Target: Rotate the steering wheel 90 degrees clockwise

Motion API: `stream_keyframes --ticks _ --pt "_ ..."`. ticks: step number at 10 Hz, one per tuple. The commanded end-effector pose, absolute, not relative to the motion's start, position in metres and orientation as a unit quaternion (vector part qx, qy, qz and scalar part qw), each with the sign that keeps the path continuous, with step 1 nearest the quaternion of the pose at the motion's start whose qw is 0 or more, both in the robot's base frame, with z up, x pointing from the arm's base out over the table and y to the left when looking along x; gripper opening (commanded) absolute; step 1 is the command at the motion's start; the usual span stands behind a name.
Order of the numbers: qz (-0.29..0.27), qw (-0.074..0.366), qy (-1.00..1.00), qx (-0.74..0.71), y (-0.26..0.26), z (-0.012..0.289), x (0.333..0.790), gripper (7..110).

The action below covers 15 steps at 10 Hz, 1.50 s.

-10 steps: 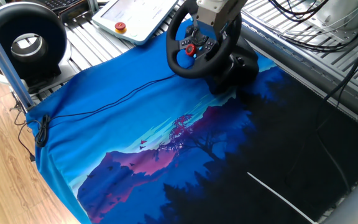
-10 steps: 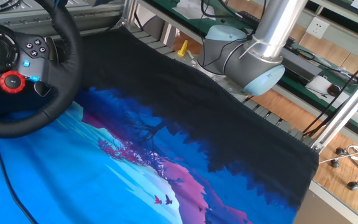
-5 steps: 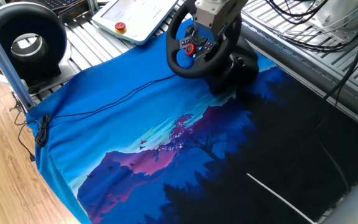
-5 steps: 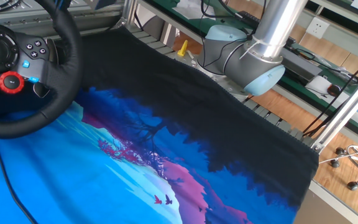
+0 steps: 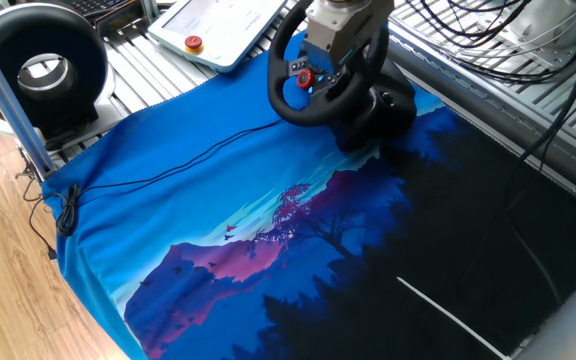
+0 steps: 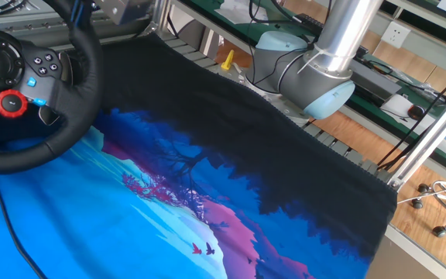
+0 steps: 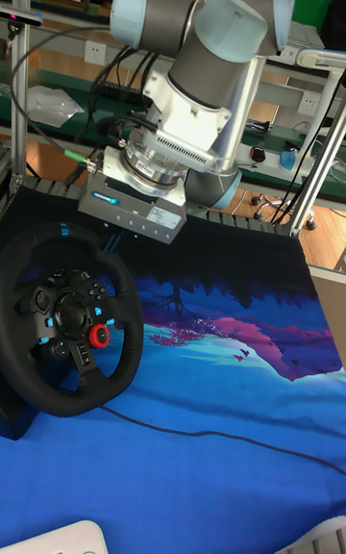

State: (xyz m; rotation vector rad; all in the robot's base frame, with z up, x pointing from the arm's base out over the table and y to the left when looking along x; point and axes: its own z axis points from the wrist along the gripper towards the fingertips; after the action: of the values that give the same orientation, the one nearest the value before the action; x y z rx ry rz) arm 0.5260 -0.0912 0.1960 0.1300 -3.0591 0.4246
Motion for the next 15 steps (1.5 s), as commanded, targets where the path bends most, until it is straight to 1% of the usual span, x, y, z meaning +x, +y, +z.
stream_keyframes --ticks 1,2,3,4,6,8,9,11,15 --pt "0.074 0.011 -0.997 0.028 -0.058 0.19 0.533 7" --pt "0.083 0.017 -0.996 0.027 -0.062 0.192 0.53 7" --pt "0.104 0.024 -0.994 0.037 -0.072 0.198 0.526 7" --pt "0.145 0.034 -0.987 0.055 -0.09 0.207 0.524 7" --pt "0.173 0.064 -0.981 0.056 -0.101 0.217 0.51 7" --pt "0.196 0.078 -0.976 0.061 -0.112 0.231 0.502 7" --pt "0.229 0.086 -0.967 0.075 -0.128 0.241 0.5 7" --pt "0.236 0.095 -0.964 0.077 -0.134 0.242 0.497 7" --pt "0.231 0.071 -0.968 0.065 -0.135 0.234 0.506 7"
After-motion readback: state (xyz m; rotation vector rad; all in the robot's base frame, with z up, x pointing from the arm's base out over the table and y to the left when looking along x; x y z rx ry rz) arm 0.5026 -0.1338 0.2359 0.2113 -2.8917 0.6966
